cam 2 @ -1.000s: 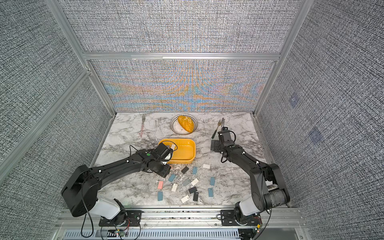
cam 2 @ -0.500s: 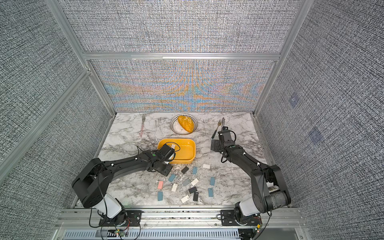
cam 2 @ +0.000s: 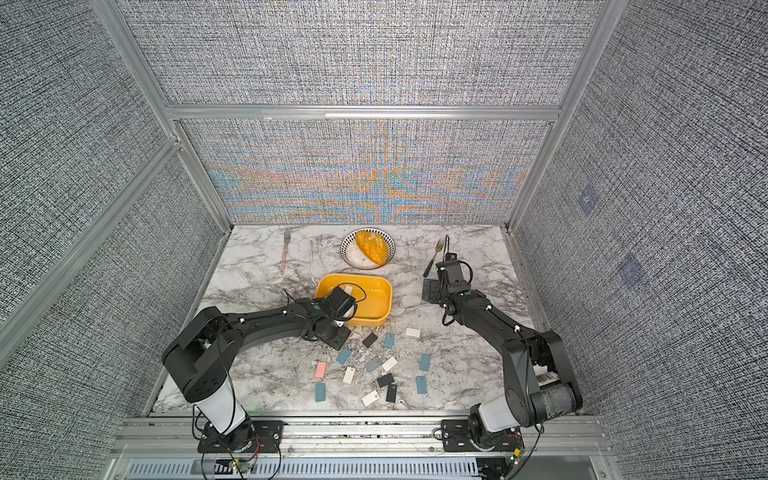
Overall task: Put the eraser in the storage box
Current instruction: Pick up the eraser from the center of the board.
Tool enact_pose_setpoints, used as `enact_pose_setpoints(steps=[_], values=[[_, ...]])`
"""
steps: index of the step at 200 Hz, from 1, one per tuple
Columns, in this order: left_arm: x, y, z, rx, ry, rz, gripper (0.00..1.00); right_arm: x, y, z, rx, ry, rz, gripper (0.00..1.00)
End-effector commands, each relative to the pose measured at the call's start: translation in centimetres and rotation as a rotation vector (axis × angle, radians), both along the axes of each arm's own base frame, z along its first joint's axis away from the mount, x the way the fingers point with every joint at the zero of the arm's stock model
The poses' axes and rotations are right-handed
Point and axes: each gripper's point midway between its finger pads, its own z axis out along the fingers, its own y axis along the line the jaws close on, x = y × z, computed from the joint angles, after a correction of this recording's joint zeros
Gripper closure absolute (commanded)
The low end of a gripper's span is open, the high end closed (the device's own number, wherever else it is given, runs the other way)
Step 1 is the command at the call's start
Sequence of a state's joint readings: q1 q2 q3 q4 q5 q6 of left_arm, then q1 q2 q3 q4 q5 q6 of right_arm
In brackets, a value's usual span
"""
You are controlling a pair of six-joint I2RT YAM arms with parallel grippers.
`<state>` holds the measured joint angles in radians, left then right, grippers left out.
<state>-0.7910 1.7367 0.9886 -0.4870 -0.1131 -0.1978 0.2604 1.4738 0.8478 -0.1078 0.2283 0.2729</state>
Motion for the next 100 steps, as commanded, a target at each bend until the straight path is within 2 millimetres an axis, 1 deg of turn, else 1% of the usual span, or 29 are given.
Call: enact_pose_setpoints(steps=[1, 28, 68, 100], values=[[-0.2, 0.3, -0.4, 0.021, 0.007, -0.008, 0.39, -0.2, -0.2, -0.1, -0.009, 0.006, -0.007, 0.02], [-1.0, 0.7, -0.9, 0.014, 0.035, -0.003, 0.46, -0.3, -0.2, -0.2, -0.008, 0.009, -0.006, 0.02], [-2.1, 1.2, -1.3, 0.014, 0.067, 0.005, 0.66, -0.2, -0.1, -0.3, -0.005, 0.01, -0.005, 0.02], [-2.1, 1.5, -0.4, 0.01, 0.051, 0.019, 0.69, -0.3, -0.1, -0.2, -0.005, 0.008, -0.005, 0.02]])
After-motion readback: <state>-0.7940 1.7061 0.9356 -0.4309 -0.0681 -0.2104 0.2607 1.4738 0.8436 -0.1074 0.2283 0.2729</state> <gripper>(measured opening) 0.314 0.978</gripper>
